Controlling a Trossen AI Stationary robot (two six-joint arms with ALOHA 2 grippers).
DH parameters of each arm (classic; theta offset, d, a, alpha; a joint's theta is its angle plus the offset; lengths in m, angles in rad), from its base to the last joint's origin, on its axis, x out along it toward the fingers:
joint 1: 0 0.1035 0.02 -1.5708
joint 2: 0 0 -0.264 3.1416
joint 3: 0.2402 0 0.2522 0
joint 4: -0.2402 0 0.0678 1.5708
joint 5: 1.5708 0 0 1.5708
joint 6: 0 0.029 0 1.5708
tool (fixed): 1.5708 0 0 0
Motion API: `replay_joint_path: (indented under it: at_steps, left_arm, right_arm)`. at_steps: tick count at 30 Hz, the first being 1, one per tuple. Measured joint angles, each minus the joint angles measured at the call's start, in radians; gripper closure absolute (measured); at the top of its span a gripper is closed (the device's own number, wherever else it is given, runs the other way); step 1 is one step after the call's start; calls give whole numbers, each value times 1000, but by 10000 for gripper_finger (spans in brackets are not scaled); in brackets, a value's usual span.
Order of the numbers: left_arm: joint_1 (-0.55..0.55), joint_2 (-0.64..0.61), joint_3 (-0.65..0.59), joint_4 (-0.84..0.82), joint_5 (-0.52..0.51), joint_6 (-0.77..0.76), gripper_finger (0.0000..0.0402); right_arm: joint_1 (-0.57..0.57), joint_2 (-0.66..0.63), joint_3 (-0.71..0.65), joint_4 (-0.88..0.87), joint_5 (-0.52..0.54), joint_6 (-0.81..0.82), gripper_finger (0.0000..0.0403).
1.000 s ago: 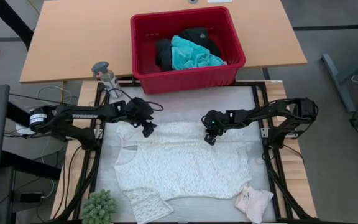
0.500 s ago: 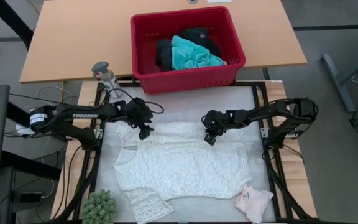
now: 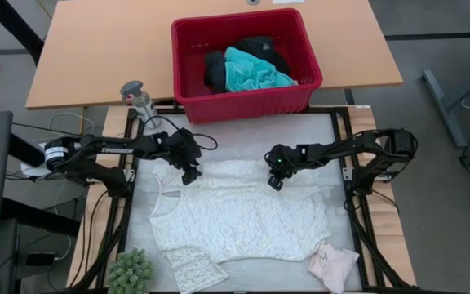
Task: Fold Laundry from Bin
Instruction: Fold the white blouse
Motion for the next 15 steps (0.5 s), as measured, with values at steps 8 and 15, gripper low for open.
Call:
replay_joint_path:
  at_steps: [8,15]
  left_arm:
    - [0,45,0,-2,8,-7,307]
    - [0,-1,19,-3,51,-123,395]
  right_arm:
    - [0,0,0,5,0,0,346]
    - [0,0,0,8,0,0,346]
